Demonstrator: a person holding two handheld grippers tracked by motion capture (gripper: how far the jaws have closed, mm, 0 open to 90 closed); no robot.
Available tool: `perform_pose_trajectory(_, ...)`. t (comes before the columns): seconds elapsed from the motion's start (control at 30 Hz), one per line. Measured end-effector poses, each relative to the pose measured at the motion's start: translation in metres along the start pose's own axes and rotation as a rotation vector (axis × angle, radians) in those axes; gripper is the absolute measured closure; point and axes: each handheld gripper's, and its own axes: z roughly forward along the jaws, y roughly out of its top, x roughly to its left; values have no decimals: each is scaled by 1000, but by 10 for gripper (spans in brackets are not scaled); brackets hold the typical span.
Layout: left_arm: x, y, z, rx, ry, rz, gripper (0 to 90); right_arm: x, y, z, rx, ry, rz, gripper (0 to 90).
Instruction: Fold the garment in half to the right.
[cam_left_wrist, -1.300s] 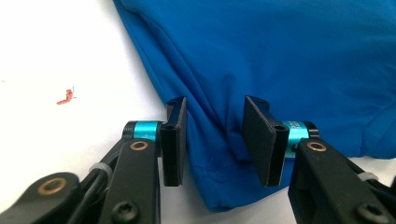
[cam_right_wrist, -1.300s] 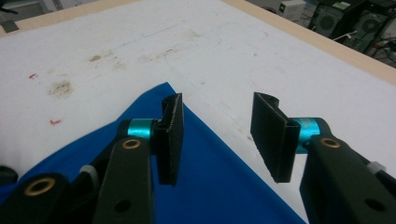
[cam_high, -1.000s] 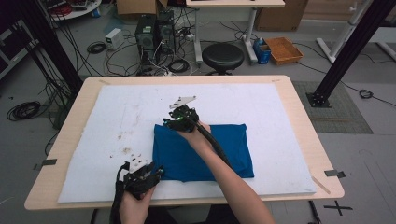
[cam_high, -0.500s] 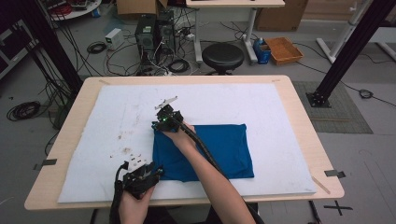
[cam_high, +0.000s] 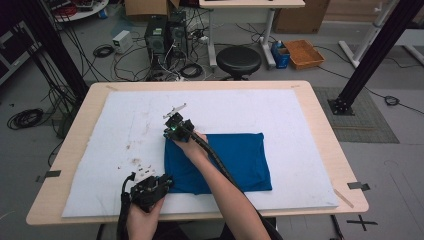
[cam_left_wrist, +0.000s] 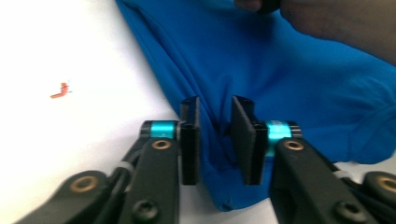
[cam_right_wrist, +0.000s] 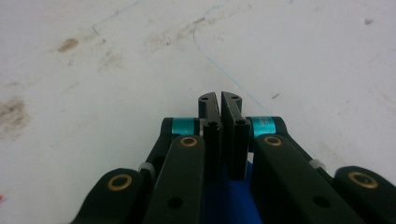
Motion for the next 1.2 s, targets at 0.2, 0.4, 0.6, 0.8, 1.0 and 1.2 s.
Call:
perform_pose_trajectory(0.2,-1,5,-4,-24,-45,5,836,-4,5,-21,-50,38,20,874)
perform_pose_trajectory(0.4,-9,15,-13,-75,-72,42,870,-11,7,-51,-98,49,11,874)
perform_pose_trajectory(0.6,-11,17,-17,-80,-68,51,876,-22,4,-75,-130,51,13,875)
perform_pose_trajectory(0.8,-18,20,-16,-88,-93,63,876,-32,1,-90,-147,60,24,875)
perform_pose_trajectory(1.0,-30,26,-12,-77,-105,75,876,-39,-3,-102,-153,67,33,874)
perform_pose_trajectory(1.2,-27,21,-6,-59,24,90,586,-40,-4,-107,-164,63,33,874)
